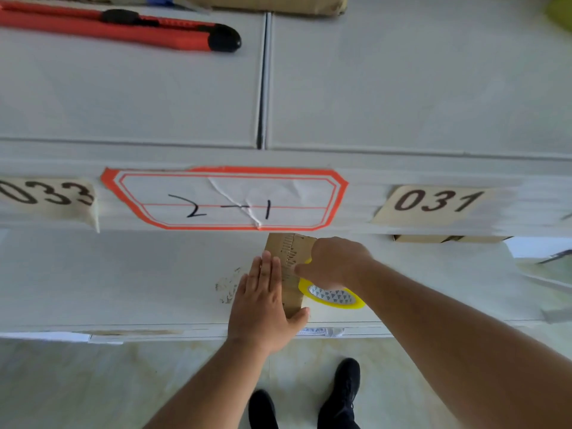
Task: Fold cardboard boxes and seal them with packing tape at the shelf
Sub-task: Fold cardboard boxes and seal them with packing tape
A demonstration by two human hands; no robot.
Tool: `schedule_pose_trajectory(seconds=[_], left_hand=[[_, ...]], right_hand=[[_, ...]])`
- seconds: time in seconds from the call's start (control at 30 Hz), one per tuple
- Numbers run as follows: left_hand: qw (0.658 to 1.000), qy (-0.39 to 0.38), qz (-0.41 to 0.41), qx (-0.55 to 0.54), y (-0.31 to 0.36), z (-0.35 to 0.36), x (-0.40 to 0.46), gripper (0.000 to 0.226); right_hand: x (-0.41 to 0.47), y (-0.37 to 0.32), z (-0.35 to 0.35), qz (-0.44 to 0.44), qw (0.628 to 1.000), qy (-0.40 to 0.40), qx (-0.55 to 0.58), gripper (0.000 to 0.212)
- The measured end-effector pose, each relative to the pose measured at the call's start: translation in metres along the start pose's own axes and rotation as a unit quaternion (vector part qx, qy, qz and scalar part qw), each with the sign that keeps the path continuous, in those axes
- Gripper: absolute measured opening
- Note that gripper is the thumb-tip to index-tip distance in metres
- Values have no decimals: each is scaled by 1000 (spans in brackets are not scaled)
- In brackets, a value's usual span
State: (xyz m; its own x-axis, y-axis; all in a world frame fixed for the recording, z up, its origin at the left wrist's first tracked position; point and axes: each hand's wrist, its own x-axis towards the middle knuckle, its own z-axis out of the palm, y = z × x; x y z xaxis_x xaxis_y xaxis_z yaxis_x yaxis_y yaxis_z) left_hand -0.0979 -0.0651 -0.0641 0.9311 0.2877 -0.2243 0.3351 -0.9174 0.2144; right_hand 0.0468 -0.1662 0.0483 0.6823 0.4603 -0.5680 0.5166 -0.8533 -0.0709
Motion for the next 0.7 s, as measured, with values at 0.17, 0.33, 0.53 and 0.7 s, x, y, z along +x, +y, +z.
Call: schedule_pose_trajectory(seconds=[0.17, 0.33, 0.53, 0.7], left_hand=[[1000, 6, 0, -3, -4, 3, 0, 106], [1000, -3, -21, -12, -7, 0, 1, 111], [999, -18, -29, 0, -3, 0, 1, 111], [999, -29, -26, 3, -2, -2, 0, 110]], right_hand=[[-4, 12, -6, -24, 996, -27, 81, 52], [-6, 41, -1, -33, 998, -21, 52, 60], [-1, 67, 26, 20, 1000, 3, 5, 72], [8, 64, 50, 57, 998, 17, 31, 78]])
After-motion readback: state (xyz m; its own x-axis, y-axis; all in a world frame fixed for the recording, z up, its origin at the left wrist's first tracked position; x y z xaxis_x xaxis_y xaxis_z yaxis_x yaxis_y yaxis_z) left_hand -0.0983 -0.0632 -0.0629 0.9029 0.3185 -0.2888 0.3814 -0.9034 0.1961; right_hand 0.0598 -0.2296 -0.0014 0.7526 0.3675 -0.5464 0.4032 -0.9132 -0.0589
